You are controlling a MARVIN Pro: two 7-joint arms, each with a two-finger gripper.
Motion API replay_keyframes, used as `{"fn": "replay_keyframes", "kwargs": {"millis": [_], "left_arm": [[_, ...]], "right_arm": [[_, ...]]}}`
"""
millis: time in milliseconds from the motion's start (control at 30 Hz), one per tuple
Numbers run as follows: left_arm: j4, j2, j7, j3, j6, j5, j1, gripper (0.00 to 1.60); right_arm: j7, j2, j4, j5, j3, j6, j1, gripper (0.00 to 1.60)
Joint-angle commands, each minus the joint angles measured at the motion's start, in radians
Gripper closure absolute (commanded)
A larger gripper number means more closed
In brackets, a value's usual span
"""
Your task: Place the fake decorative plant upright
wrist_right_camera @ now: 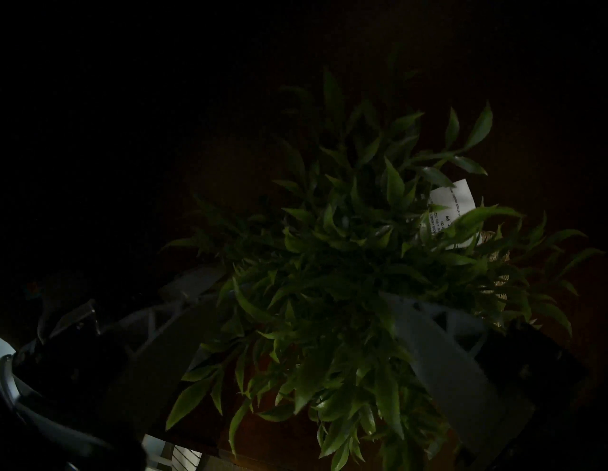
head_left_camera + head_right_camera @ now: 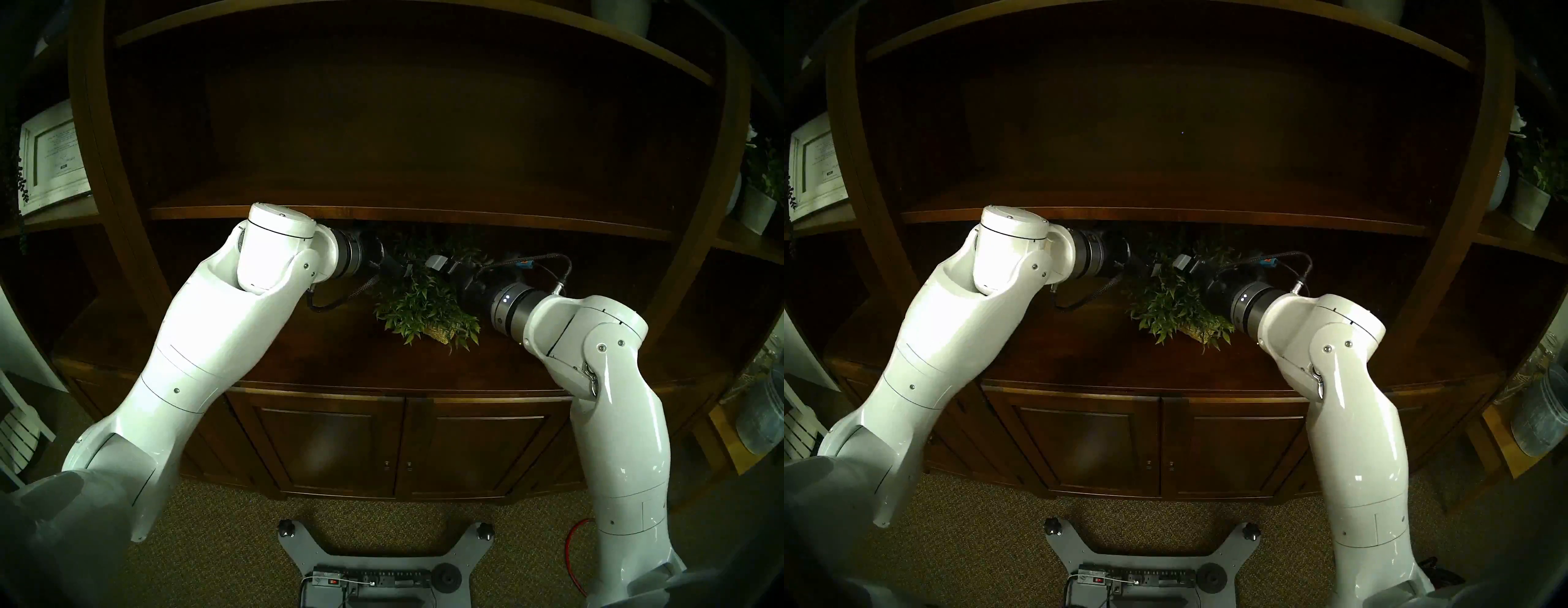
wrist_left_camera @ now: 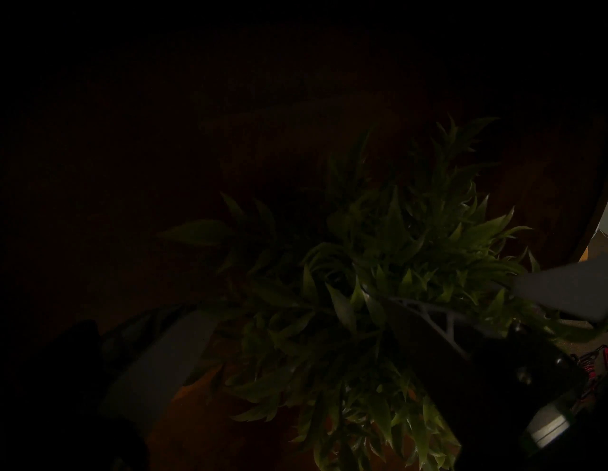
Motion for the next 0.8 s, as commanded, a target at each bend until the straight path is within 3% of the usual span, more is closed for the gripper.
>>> {"fn": "replay_keyframes", "kwargs": {"millis": [0, 167, 200, 333, 367, 400, 467, 500, 533, 567, 633, 767], "left_arm": [[-0.101, -0.050, -0.012, -0.078, -0.018, 0.009, -0.100, 0.00], [-0.114, -0.045, -0.017, -0.078, -0.010, 0.018, -0.105, 0.00], [-0.102, -0.057, -0.020, -0.087, -0.019, 0.022, -0.092, 0.00], [-0.107, -0.059, -0.025, -0.089, -0.016, 0.029, -0.091, 0.00], [-0.106, -0.061, -0.027, -0.090, -0.017, 0.032, -0.089, 0.00], [-0.107, -0.062, -0.028, -0.091, -0.017, 0.033, -0.088, 0.00], [-0.115, -0.058, -0.031, -0.088, -0.011, 0.036, -0.093, 0.00], [-0.115, -0.058, -0.031, -0.088, -0.011, 0.036, -0.093, 0.00], [-0.097, -0.076, -0.036, -0.102, -0.024, 0.044, -0.072, 0.00], [-0.097, -0.076, -0.036, -0.102, -0.024, 0.044, -0.072, 0.00], [-0.118, -0.058, -0.038, -0.090, -0.009, 0.045, -0.090, 0.00], [-0.120, -0.048, -0.049, -0.085, -0.009, 0.052, -0.087, 0.00]], "right_arm": [[-0.021, 0.001, 0.010, -0.040, -0.035, -0.004, 0.034, 0.00], [-0.048, 0.003, 0.030, -0.071, -0.068, -0.008, 0.046, 0.00], [-0.054, 0.004, 0.033, -0.077, -0.074, -0.008, 0.048, 0.08], [-0.078, 0.003, 0.048, -0.101, -0.097, -0.014, 0.059, 0.13], [-0.086, 0.003, 0.052, -0.110, -0.103, -0.016, 0.062, 0.32], [-0.089, 0.003, 0.055, -0.113, -0.107, -0.018, 0.064, 0.66], [-0.101, 0.002, 0.060, -0.126, -0.116, -0.022, 0.069, 0.96], [-0.101, 0.002, 0.060, -0.126, -0.116, -0.022, 0.069, 0.96], [-0.108, 0.002, 0.066, -0.135, -0.125, -0.026, 0.073, 1.32], [-0.108, 0.002, 0.066, -0.135, -0.125, -0.026, 0.073, 1.32], [-0.117, 0.001, 0.071, -0.145, -0.134, -0.031, 0.077, 1.60], [-0.132, 0.000, 0.078, -0.166, -0.150, -0.043, 0.085, 1.60]]}}
